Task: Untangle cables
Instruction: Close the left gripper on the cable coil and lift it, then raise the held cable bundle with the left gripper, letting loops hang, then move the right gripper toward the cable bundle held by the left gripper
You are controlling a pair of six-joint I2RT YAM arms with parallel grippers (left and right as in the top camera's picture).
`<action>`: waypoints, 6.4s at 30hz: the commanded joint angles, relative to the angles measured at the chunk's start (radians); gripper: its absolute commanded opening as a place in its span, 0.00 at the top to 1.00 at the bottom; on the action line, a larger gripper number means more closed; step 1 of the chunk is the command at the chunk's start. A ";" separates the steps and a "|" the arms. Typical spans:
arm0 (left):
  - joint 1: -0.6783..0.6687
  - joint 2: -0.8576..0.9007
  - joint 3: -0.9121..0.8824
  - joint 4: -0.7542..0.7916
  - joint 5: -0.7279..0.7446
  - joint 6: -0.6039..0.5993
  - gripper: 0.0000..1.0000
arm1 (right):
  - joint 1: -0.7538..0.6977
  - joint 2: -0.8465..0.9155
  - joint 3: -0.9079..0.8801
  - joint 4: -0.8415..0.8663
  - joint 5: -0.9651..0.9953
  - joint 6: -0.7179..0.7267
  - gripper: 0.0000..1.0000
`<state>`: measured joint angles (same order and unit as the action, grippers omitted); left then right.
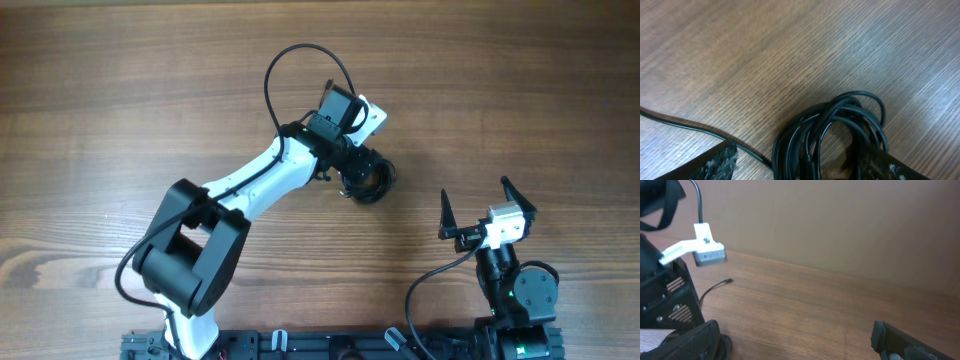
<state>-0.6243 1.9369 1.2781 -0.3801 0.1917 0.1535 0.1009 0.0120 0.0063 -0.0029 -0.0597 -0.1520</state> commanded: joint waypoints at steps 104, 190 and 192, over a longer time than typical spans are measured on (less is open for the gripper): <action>0.099 -0.118 0.034 -0.387 -0.203 -0.553 0.42 | -0.004 0.002 -0.001 0.004 -0.014 -0.005 0.00; 0.133 -0.259 -0.003 -0.520 -0.137 -1.654 0.96 | -0.003 0.312 0.121 -0.071 -0.258 1.200 0.00; 0.133 -0.259 -0.003 -0.498 -0.094 -1.658 0.96 | -0.003 0.396 0.167 -0.048 -0.372 1.200 0.00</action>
<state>-0.4919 1.6699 1.2816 -0.9039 0.0242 -1.4811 0.1009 0.3031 0.0750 -0.0750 -0.2565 1.1404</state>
